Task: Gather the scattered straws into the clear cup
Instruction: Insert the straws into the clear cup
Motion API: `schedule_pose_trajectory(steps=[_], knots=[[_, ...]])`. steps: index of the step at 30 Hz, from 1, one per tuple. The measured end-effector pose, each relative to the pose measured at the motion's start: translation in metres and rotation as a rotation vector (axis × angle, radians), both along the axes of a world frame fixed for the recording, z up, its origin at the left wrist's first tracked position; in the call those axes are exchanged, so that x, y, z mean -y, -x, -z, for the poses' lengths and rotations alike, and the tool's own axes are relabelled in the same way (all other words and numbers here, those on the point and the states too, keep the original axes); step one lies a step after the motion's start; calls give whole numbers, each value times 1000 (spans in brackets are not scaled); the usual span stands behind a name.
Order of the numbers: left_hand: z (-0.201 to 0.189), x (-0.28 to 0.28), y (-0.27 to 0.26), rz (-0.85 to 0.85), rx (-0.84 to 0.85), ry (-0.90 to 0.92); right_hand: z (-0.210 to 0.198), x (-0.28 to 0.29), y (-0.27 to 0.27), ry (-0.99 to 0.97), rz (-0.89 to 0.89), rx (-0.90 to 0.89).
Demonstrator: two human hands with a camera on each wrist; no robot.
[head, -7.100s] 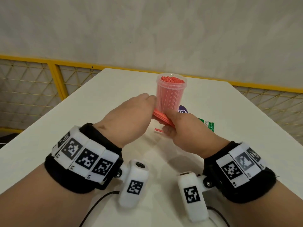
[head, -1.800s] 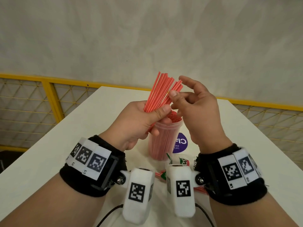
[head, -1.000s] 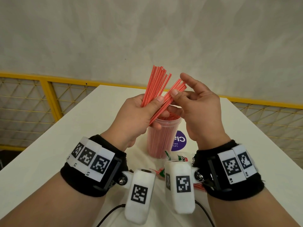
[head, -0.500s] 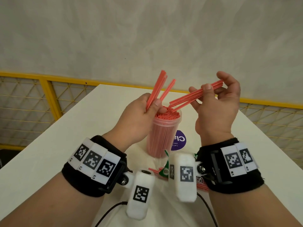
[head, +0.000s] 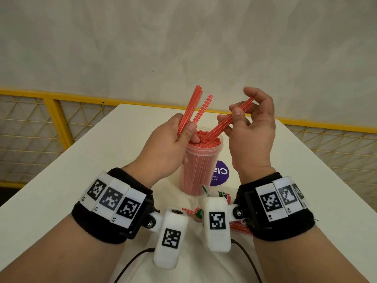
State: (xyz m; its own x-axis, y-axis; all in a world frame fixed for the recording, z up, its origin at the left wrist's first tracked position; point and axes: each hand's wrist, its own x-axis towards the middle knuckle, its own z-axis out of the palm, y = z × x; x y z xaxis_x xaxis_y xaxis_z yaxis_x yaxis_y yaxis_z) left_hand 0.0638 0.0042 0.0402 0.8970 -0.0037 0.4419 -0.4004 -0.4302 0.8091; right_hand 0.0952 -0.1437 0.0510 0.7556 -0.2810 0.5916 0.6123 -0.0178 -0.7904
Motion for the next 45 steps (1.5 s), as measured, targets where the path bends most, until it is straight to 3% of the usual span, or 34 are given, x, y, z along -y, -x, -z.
schedule_pose_trajectory(steps=[3, 6, 8, 13, 17, 21, 32, 38, 45], knots=[[0, -1, -2, -73, 9, 106, 2, -1, -2, 160, -38, -63], [-1, -2, -4, -110, -11, 198, 6, -1, -3, 591, -76, -217], [-1, -3, -3, -119, -28, 220, 7, 1, -3, 713, -134, -335], [-1, -2, -2, -91, -56, 222, 3, 7, -6, 358, -138, -341], [-1, -2, -1, -29, -139, 300, 9, 6, -6, 432, -197, -409], [-3, -3, -1, 30, -195, 390, 10, 5, -8, 402, -96, -366], [-7, -6, 3, 128, -325, 542, 8, 0, -4, 457, -104, -429], [-8, -5, 4, 160, -364, 575, -12, -4, 9, 234, -82, -217], [-10, -3, 7, 213, -406, 537, -16, -4, 19, 125, -217, -191]])
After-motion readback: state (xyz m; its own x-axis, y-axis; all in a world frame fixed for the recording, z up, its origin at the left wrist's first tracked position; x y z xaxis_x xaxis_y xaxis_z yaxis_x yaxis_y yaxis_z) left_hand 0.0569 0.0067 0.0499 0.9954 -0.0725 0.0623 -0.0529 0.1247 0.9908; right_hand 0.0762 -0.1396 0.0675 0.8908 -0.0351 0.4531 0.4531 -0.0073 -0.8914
